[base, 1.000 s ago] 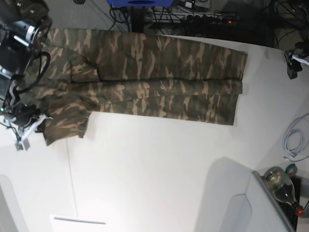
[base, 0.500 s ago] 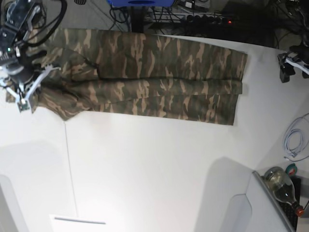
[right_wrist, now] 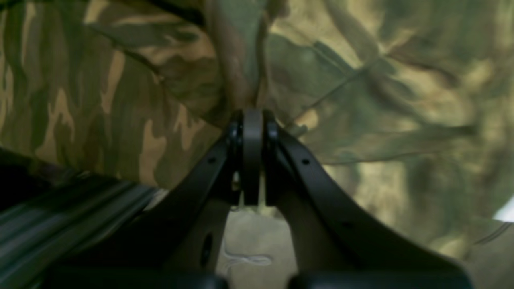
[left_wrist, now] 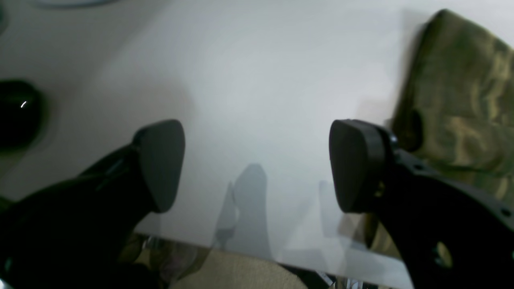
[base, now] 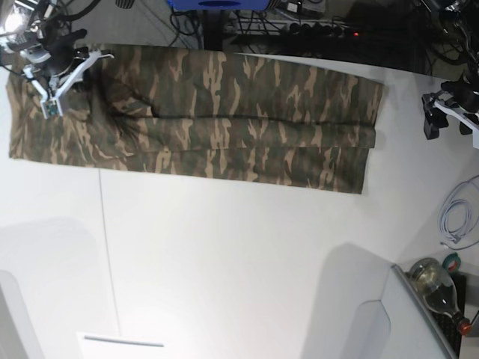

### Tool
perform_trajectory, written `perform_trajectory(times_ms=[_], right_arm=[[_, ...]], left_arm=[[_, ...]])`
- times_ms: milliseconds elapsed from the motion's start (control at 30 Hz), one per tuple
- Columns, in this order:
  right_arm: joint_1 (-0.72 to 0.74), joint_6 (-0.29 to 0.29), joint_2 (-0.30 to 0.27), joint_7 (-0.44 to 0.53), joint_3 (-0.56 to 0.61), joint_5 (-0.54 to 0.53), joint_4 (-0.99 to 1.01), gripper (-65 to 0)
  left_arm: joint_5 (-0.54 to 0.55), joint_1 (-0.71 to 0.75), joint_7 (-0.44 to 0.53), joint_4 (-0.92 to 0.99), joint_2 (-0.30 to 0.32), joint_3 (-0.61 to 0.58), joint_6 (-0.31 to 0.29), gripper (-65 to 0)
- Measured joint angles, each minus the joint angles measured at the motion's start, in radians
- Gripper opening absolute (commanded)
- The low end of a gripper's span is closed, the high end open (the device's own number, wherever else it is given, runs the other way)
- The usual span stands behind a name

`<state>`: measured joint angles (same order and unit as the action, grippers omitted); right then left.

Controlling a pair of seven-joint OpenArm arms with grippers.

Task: Layout the t-shirt on the table in an organized manner, then fold the t-shirt properly
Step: 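Grasp the shirt's opposite end with the left gripper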

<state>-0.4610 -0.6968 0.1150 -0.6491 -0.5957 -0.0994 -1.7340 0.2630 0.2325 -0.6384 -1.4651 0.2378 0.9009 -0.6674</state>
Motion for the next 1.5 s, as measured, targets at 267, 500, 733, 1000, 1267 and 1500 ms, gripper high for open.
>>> perform_trajectory(times_ms=[267, 500, 733, 1000, 1267, 1500], right_arm=[[-0.011, 0.0, 0.031, 0.021, -0.081, -0.005, 0.023, -45.6], [-0.083, 0.0, 0.034, 0.019, -0.088, -0.087, -0.123, -42.2], [-0.023, 0.092, 0.023, 0.156, 0.041, -0.101, -0.074, -51.8], [0.027, 0.212, -0.026, 0.158, 0.034, -0.086, 0.137, -63.5], [-0.014, 0.114, 0.026, 0.309, 0.043, -0.099, -0.002, -63.0], [-0.018, 0.113, 0.025, 0.308, 0.04, -0.096, -0.047, -63.3]], left_arm=[[-0.001, 0.008, -0.002, 0.0, 0.021, 0.005, 0.0, -11.0], [-0.002, 0.009, 0.001, 0.042, 0.039, 0.008, 0.0, -11.0], [-0.001, 0.007, 0.001, 0.066, 0.024, -0.002, 0.0, -16.5], [0.004, 0.037, 0.005, 0.032, -0.004, -0.093, -0.03, -36.9], [0.007, 0.045, 0.002, -0.042, -0.014, -0.238, -0.03, -37.0], [0.086, -0.013, -0.006, -0.06, -0.028, -0.239, -0.023, -21.2]])
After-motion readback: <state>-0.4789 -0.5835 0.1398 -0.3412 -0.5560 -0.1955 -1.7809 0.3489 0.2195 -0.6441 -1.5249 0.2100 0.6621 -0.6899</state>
